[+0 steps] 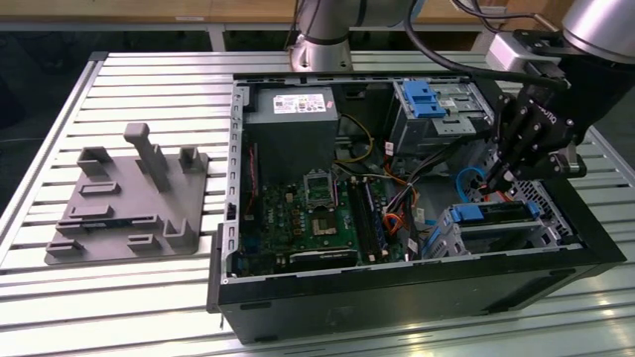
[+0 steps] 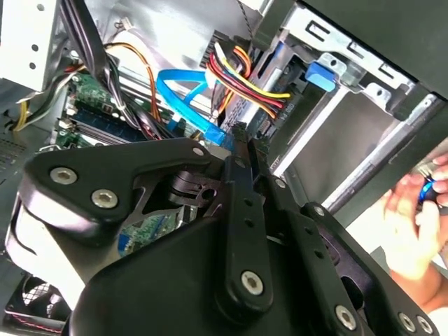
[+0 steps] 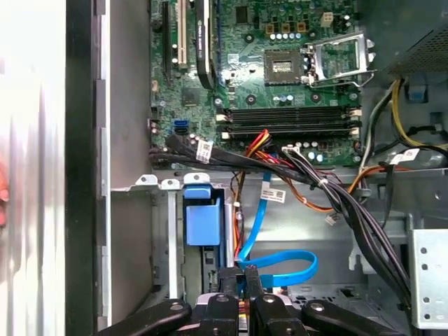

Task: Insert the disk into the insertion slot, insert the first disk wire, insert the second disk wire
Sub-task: 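Insert the second disk wire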

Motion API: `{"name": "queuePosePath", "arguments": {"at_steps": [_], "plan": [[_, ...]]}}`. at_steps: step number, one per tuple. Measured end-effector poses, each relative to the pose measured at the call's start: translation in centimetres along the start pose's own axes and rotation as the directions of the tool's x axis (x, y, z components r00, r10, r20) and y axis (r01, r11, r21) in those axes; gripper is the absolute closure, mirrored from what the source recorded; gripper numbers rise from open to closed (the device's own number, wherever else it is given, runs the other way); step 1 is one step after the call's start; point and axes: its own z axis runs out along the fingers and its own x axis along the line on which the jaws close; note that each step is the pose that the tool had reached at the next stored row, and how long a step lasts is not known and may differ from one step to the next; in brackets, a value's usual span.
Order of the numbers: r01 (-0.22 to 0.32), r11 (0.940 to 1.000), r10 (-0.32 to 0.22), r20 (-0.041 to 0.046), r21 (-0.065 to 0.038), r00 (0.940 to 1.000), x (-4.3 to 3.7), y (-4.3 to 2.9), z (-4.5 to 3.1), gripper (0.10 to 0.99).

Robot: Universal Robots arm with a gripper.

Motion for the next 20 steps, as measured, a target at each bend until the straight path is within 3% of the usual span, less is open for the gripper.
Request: {"name": "queuePosePath", "arguments": {"at_steps": [5,8,13,20], "plan": [[0.003,1.0000,-0.003,0.0481,-0.002,0.9988,0.58,-0.31,0.11,0.925],[0.004,1.0000,-0.004,0.0659,-0.002,0.9978,0.98,-0.44,0.14,0.925],[0.004,1.0000,-0.003,0.0768,-0.003,0.9970,1.63,-0.59,0.23,0.925],[-0.019,0.9998,0.020,0.0796,-0.004,0.9966,2.25,-0.67,0.44,0.925]]}}
